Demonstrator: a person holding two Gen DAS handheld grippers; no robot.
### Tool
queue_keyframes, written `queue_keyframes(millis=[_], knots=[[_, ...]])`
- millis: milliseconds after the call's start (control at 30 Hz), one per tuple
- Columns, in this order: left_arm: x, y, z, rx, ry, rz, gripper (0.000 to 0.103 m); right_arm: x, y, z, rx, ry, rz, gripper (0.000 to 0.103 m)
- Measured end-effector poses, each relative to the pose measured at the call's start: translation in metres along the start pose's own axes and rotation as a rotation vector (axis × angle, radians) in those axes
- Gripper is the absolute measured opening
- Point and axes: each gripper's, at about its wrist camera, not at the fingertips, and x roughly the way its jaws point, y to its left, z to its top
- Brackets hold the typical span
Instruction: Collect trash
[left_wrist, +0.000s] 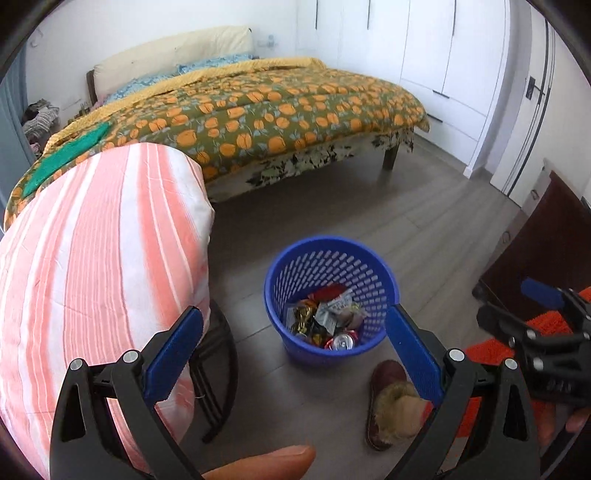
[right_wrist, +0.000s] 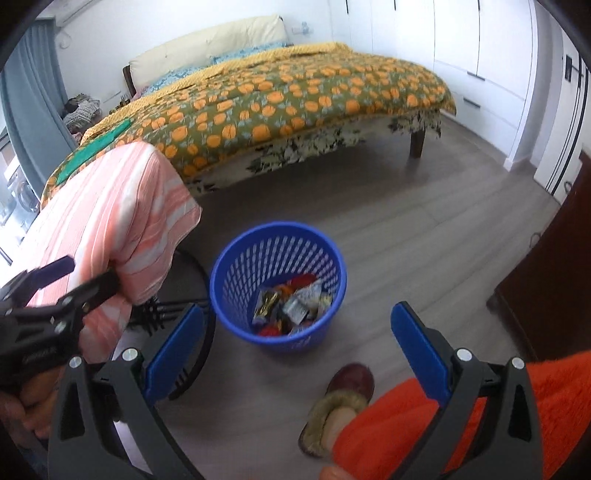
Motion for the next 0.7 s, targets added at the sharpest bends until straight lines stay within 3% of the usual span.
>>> queue_keyframes(millis=[200, 700], knots=[[0.012, -0.009, -0.001, 0.018, 0.037, 0.000, 0.098, 0.000, 0.003, -0.014, 0.001, 0.050, -0.013, 0.098], [0.030, -0.003, -0.007, -0.016, 0.092, 0.012, 0.098, 0.008, 0.003, -0.018, -0.013, 0.079, -0.039, 0.098]])
